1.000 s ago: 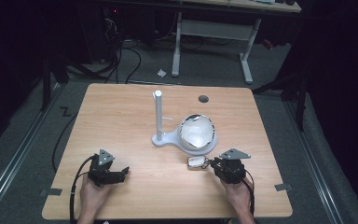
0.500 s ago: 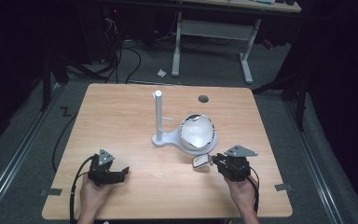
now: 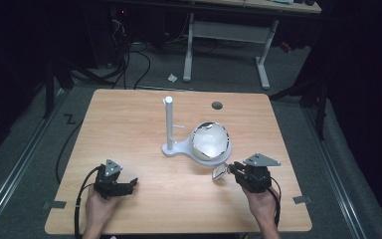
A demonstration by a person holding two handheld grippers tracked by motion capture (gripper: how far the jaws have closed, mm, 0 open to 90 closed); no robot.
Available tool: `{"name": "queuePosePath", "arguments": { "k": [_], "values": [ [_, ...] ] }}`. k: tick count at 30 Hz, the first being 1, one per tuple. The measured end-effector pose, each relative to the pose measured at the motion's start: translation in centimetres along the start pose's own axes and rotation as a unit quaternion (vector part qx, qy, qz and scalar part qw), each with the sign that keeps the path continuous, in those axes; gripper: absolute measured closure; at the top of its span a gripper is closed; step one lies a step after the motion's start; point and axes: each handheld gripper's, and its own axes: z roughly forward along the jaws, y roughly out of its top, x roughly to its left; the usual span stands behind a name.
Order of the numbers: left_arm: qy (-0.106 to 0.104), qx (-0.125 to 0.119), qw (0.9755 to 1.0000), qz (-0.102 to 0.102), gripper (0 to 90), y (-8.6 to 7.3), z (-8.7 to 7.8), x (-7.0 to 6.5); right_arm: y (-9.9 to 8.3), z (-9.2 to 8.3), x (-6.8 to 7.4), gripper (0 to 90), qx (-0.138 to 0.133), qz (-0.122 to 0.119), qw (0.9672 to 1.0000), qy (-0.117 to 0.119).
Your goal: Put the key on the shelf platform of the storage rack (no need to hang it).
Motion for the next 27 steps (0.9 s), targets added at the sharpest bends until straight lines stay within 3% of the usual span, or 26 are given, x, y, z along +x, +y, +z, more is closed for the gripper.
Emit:
{"name": "queuePosePath", "arguments": {
  "k": [27],
  "values": [
    [0.0, 0.0, 1.0, 0.0, 14.9, 0.0, 0.0, 0.0, 1.1, -2.0, -1.0, 74.1, -0.024, 0.01, 0.9996, 0.0]
  ]
}}
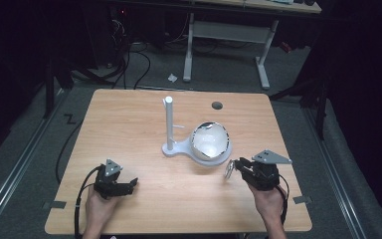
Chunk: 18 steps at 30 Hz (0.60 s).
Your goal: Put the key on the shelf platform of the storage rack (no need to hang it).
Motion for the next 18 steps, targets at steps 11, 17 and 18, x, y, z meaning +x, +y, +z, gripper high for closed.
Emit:
{"name": "queuePosePath", "arguments": {
  "k": [11, 17, 18],
  "values": [
    [0.0, 0.0, 1.0, 0.0, 14.9, 0.0, 0.0, 0.0, 0.9, -0.7, -0.4, 74.1, -0.007, 0.006, 0.9999, 0.003],
    [0.0, 0.0, 1.0, 0.0, 14.9, 0.0, 0.0, 0.0, 1.3, -0.8, -0.6, 74.1, -0.008, 0.008, 0.9999, 0.004],
    [0.0, 0.0, 1.0, 0.0, 14.9, 0.0, 0.0, 0.0, 1.4, -0.8, -0.6, 74.1, -0.008, 0.007, 0.9999, 0.005]
  ]
}}
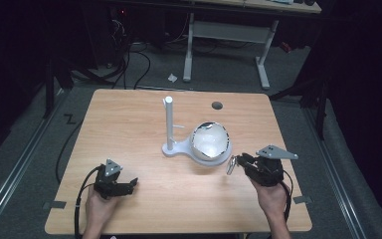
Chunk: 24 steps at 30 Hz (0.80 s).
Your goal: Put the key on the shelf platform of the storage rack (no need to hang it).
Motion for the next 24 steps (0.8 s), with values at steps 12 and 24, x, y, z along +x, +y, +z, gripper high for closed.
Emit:
{"name": "queuePosePath", "arguments": {
  "k": [12, 24],
  "values": [
    [0.0, 0.0, 1.0, 0.0, 14.9, 0.0, 0.0, 0.0, 1.8, 0.0, 0.1, 74.1, -0.006, -0.01, 0.9999, 0.005],
    [0.0, 0.0, 1.0, 0.0, 14.9, 0.0, 0.0, 0.0, 3.7, 0.1, 0.5, 74.1, -0.009, -0.022, 0.9996, 0.015]
  ]
}}
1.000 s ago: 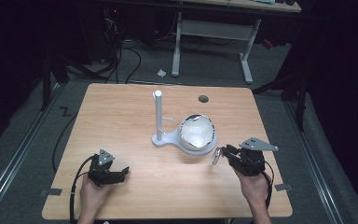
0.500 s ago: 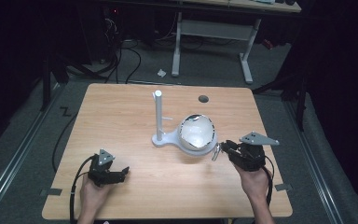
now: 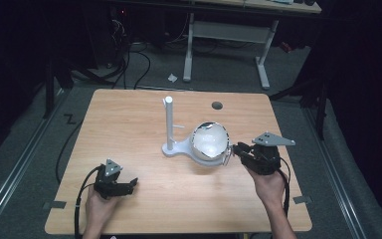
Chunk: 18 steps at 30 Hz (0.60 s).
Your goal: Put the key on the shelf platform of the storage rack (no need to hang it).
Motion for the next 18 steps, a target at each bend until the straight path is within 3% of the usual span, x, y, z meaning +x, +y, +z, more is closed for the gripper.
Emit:
{"name": "queuePosePath", "arguments": {
  "k": [18],
  "values": [
    [0.0, 0.0, 1.0, 0.0, 14.9, 0.0, 0.0, 0.0, 1.8, 0.7, -0.1, 74.1, 0.001, -0.006, 1.0, 0.006]
  ]
}}
